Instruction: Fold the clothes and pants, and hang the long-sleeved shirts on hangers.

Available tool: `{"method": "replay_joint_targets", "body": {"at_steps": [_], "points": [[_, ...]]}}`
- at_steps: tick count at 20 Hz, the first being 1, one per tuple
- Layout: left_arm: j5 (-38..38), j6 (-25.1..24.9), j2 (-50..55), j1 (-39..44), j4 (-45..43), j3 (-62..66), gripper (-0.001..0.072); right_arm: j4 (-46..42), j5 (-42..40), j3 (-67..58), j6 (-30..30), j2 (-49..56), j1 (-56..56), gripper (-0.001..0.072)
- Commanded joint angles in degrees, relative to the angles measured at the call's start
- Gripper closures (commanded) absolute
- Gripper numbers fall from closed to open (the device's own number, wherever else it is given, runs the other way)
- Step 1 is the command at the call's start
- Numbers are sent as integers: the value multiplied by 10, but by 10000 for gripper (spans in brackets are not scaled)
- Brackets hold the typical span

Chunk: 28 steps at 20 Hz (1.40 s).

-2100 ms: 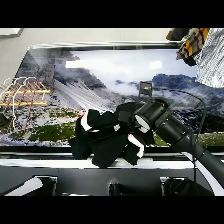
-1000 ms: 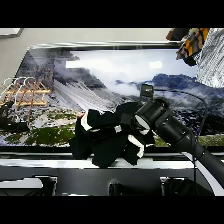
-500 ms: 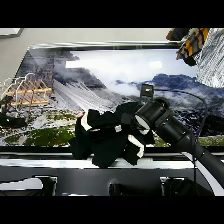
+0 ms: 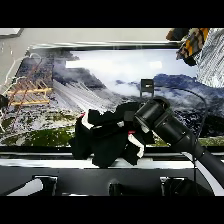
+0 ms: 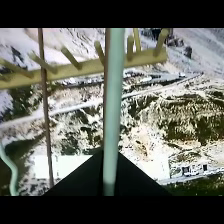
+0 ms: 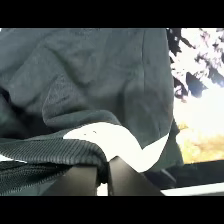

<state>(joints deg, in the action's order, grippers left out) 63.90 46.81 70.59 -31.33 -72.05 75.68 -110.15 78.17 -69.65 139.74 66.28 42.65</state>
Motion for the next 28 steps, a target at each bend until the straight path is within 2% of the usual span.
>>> {"method": "replay_joint_targets", "body": {"at_steps": [1,2,3,6,7,10,13,14,16,19,21,24,28], "points": [[18,-82,-77,50,28,5,674,-25,-10,0,-14,0,0,658],[40,-132,-104,66,57,-14,675,-31,-10,0,-19,0,0,658],[57,-151,-133,81,76,-40,675,-36,-12,0,-21,0,0,658],[73,-151,-231,134,127,-138,674,-46,-19,0,-15,3,0,658],[73,-150,-260,153,134,-166,674,-50,-19,0,-6,3,0,658],[78,-73,-338,211,136,-224,672,-68,-18,0,17,4,0,658],[135,-11,-393,251,135,-259,672,-85,-16,0,47,12,-16,658],[153,-9,-407,260,136,-267,672,-84,-16,0,64,16,-32,658],[172,-42,-439,279,142,-277,672,-70,-32,0,80,25,-66,658],[187,-44,-473,299,153,-289,672,-10,-80,0,56,32,-104,658],[197,-48,-483,306,168,-290,672,11,-76,0,47,40,-111,658],[228,-53,-487,309,197,-290,672,23,-76,0,36,58,-110,658],[243,-53,-488,313,196,-291,672,18,-83,0,50,66,-111,658]]}}
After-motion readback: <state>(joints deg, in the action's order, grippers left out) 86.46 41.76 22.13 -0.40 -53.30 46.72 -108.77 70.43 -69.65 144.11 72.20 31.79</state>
